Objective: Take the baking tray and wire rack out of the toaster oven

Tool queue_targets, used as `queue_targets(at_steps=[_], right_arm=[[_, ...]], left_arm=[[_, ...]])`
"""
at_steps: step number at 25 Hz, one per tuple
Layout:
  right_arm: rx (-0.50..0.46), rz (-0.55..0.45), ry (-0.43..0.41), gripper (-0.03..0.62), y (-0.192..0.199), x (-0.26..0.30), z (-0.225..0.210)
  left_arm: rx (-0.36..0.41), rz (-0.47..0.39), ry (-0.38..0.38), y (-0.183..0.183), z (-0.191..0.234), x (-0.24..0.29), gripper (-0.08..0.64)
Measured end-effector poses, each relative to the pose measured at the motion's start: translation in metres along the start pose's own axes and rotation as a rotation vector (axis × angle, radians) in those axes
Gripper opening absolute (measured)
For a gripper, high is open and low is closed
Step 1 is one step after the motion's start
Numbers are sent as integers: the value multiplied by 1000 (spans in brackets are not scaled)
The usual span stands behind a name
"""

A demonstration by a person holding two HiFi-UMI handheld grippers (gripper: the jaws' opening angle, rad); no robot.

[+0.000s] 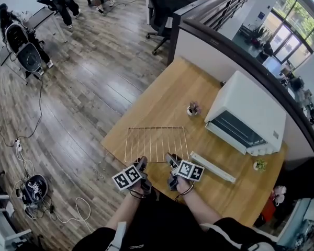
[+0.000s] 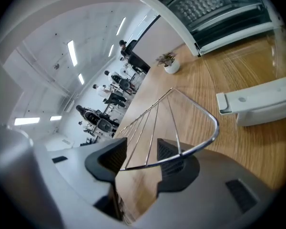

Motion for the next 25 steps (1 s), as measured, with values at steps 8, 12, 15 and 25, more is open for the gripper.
queue_targets(at_steps=[8,12,15,25], right_arm=[[-25,83,30,267,15,1,-6],[49,109,39,291,18,-1,-15],[59,118,44,305,20,-3,-18],[98,161,74,331,33,-9,-25]], left_arm=[[-11,39,-52,4,9,5,146],[-43,54,-60,12,12,8,147],[-59,67,-72,15,15,10,159],[-103,119,-102,26,23,8,210]])
Point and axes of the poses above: the fingertips, and each gripper's own axes: x forward along the fingers, z to its left, y out of its underside, the point moved 6 cm from there along -x, backward along the fingers, and after that the axes turned 13 degrees about y, right-handed, at the moved point
